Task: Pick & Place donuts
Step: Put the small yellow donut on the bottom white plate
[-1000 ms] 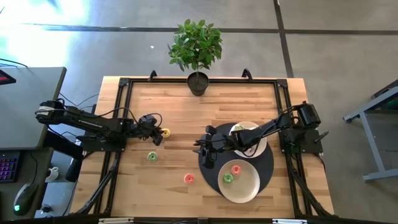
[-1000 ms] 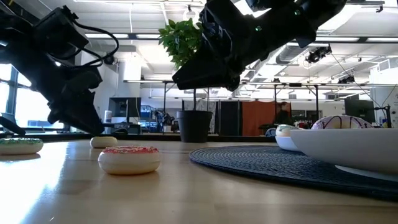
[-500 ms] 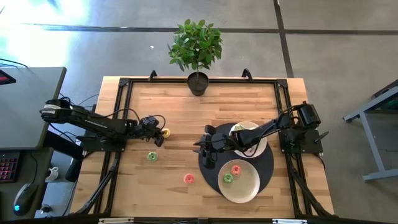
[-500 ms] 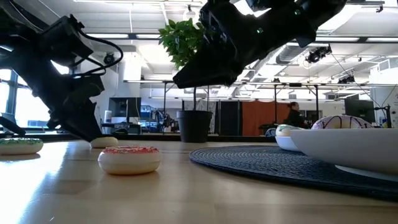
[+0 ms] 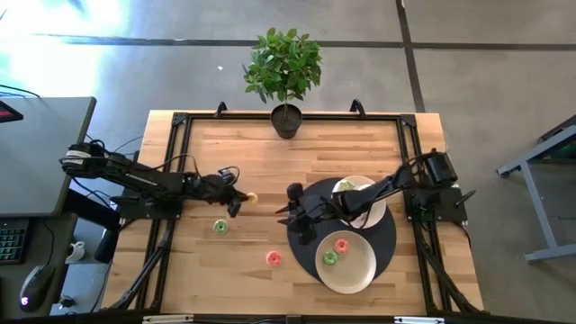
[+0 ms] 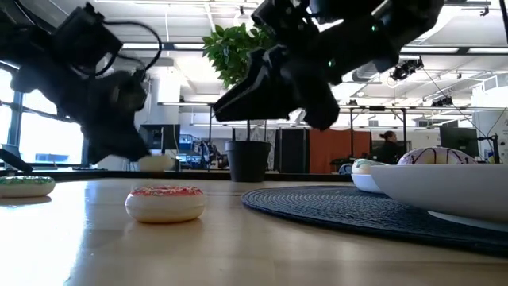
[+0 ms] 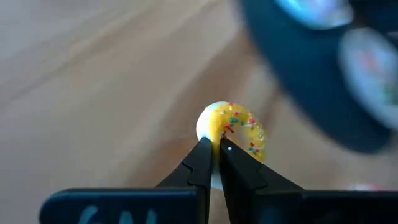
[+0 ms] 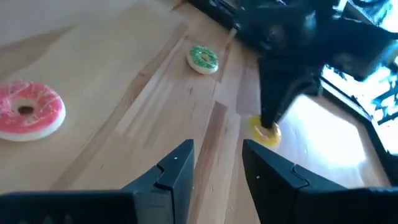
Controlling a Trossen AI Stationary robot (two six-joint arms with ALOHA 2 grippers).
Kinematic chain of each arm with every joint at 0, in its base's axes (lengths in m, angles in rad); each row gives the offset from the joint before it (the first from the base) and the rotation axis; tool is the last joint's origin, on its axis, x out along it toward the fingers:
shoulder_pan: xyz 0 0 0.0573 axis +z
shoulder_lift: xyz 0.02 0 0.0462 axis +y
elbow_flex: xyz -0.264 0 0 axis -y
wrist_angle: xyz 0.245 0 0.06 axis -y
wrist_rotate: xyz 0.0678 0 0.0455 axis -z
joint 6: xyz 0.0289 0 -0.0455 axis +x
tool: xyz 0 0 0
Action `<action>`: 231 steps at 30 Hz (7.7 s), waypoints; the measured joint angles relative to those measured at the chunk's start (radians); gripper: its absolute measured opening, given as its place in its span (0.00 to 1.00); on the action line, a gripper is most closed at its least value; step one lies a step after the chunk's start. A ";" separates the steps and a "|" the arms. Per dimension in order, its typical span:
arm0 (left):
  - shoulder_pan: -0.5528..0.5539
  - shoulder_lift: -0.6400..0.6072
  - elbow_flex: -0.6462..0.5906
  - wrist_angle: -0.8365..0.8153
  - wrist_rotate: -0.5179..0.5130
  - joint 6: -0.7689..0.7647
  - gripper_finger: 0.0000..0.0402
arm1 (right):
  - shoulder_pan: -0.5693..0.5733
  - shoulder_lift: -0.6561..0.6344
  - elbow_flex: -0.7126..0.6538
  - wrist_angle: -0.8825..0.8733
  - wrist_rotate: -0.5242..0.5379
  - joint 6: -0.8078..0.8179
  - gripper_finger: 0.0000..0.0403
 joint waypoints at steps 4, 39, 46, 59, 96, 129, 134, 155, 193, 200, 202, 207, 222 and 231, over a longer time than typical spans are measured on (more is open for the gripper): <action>-0.001 0.000 0.000 0.098 0.101 0.002 0.02 | 0.000 0.053 0.000 0.087 -0.008 -0.111 0.33; 0.000 0.119 0.101 0.269 0.358 -0.044 0.02 | -0.003 0.116 0.001 0.346 -0.004 -0.399 0.33; 0.000 0.126 0.102 0.287 0.379 -0.043 0.02 | -0.002 0.116 0.001 0.348 -0.026 -0.399 0.33; 0.000 0.126 0.102 0.234 0.351 -0.025 0.02 | 0.030 0.116 0.001 0.320 -0.030 -0.399 0.33; 0.000 0.126 0.102 0.323 0.424 -0.063 0.02 | 0.022 0.116 0.001 0.355 -0.025 -0.463 0.33; 0.000 0.184 0.102 0.353 0.344 0.036 0.02 | 0.015 0.116 0.001 0.307 -0.043 -0.425 0.01; -0.001 0.184 0.102 0.356 0.292 0.118 0.02 | 0.014 0.116 0.001 0.295 -0.039 -0.425 0.04; 0.001 0.184 0.150 0.296 0.334 0.264 0.04 | 0.017 0.115 0.001 0.282 0.005 -0.429 0.04; 0.000 0.183 0.151 0.193 0.238 0.264 0.45 | 0.411 -0.281 0.000 -0.593 0.199 0.653 0.04; 0.000 0.183 0.151 0.192 0.245 0.265 0.45 | 0.559 -0.303 0.001 -0.741 0.122 0.863 0.01; 0.000 0.183 0.151 0.193 0.246 0.268 0.45 | 0.602 -0.282 0.001 -0.792 0.180 0.910 0.01; 0.000 0.183 0.151 0.194 0.245 0.271 0.45 | 0.671 -0.240 0.000 -0.930 0.357 1.021 0.04; 0.000 0.183 0.151 0.227 0.237 0.372 0.45 | 0.652 -0.236 0.000 -1.090 0.347 1.454 0.12; 0.000 0.183 0.151 0.226 0.237 0.369 0.45 | 0.619 -0.236 0.000 -1.094 0.332 1.515 0.27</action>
